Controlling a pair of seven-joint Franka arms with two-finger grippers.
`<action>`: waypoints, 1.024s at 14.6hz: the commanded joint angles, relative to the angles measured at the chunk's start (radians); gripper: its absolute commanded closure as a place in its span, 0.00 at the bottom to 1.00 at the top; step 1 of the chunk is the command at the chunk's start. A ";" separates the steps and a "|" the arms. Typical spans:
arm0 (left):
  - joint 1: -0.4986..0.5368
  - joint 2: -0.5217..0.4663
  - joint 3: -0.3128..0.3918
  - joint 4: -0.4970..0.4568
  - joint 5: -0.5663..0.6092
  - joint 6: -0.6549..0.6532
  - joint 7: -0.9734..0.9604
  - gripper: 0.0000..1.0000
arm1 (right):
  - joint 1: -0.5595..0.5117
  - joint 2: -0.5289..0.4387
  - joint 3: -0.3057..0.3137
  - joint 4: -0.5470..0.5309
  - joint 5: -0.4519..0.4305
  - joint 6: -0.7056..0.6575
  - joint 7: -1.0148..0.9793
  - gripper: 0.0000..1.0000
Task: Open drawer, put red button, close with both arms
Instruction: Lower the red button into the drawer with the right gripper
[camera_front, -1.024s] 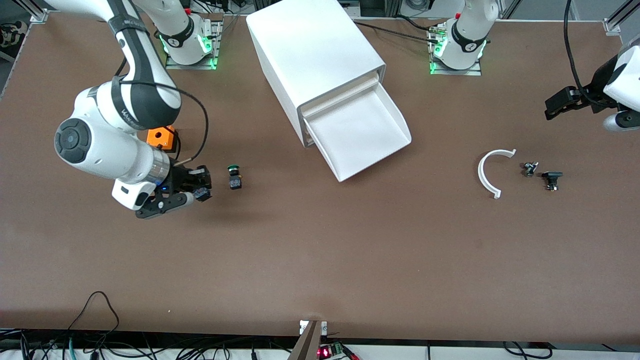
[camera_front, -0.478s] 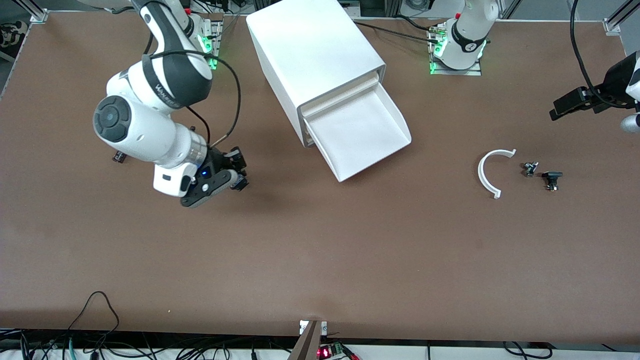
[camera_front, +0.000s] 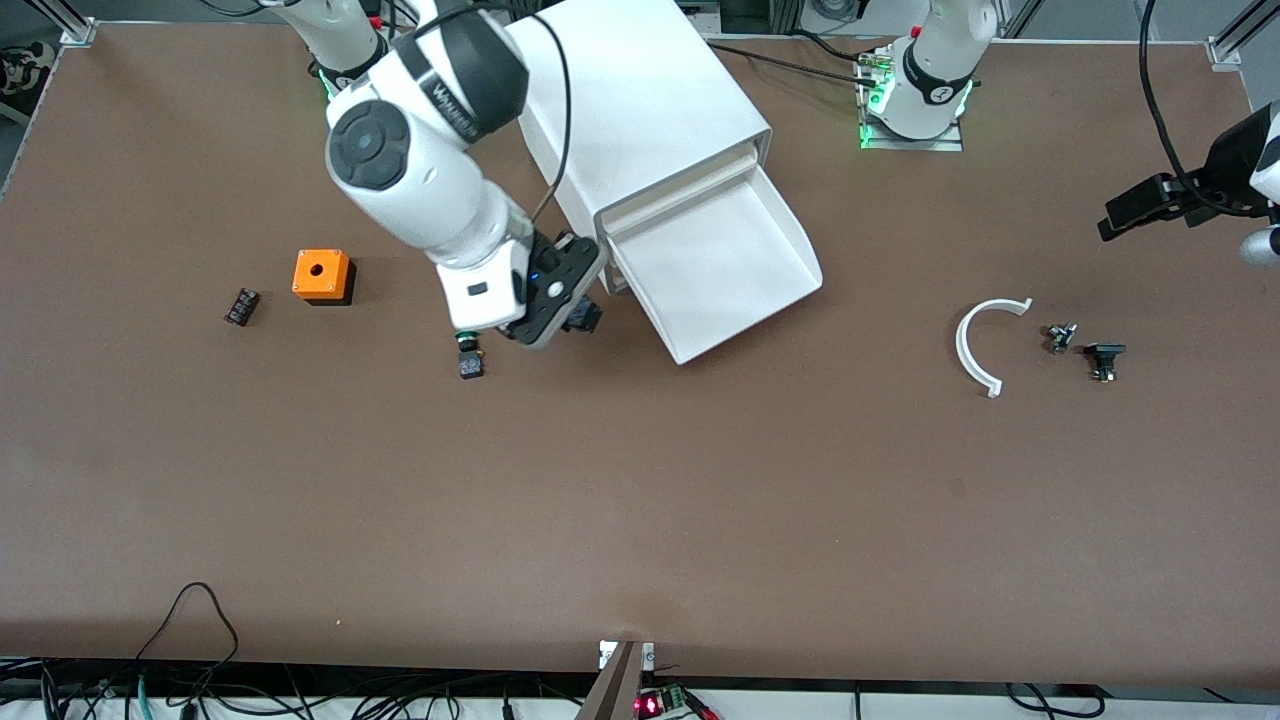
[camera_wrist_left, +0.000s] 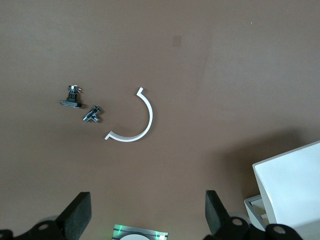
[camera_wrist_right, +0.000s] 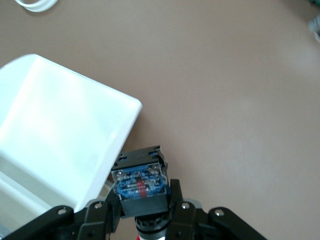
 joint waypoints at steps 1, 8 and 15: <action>-0.004 0.015 0.003 0.027 -0.007 -0.007 0.000 0.00 | 0.038 0.072 0.009 0.130 -0.015 0.000 -0.093 0.63; -0.004 0.020 0.002 0.027 -0.007 -0.007 -0.002 0.00 | 0.199 0.243 0.012 0.351 -0.139 -0.012 -0.288 0.63; -0.002 0.020 0.002 0.027 -0.009 -0.007 -0.002 0.00 | 0.302 0.305 0.012 0.353 -0.210 -0.090 -0.389 0.63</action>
